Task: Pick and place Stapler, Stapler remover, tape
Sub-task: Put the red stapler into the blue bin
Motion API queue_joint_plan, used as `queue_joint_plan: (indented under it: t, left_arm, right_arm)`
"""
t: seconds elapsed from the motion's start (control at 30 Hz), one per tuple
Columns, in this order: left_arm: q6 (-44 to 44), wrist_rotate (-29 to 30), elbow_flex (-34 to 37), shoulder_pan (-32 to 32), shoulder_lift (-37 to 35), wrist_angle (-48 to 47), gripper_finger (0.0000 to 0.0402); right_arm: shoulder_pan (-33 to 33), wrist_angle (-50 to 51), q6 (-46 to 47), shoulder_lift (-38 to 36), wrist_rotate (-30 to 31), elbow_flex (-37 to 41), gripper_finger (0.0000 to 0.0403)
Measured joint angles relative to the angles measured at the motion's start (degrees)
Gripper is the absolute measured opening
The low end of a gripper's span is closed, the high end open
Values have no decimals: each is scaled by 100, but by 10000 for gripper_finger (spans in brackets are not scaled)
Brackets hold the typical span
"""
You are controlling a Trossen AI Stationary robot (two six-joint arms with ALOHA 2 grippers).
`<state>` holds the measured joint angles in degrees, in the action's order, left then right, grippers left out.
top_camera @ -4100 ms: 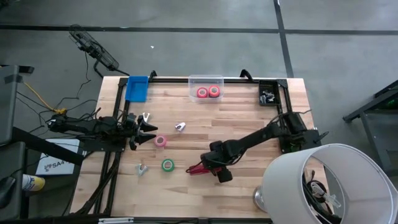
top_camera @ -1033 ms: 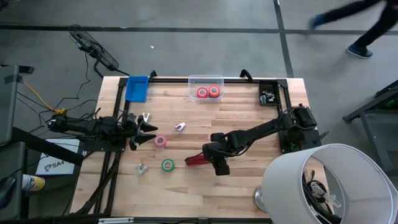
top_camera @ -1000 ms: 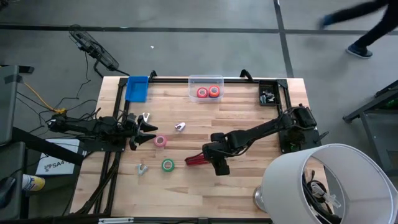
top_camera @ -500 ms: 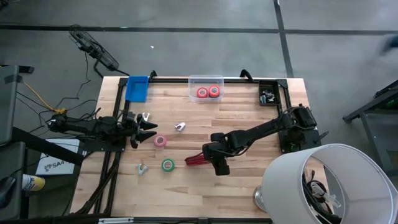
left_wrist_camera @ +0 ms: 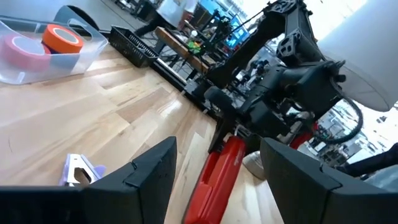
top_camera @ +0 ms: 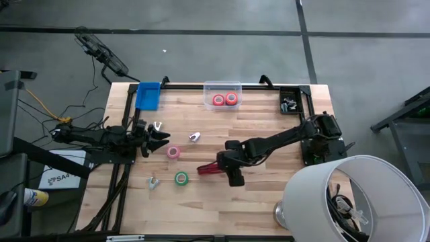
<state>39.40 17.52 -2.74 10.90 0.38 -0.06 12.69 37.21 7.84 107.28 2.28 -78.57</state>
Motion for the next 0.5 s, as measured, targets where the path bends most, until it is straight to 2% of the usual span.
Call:
queue_joint_plan:
  t: [0.2, 0.5]
  left_arm:
    - [-7, 4, 0, 0, 0, -2, 229]
    - [-4, 5, 0, 0, 1, -6, 229]
  right_arm:
    - [-69, 39, -184, -3, 46, -318, 182]
    - [-205, 224, -247, 38, -207, -319, 182]
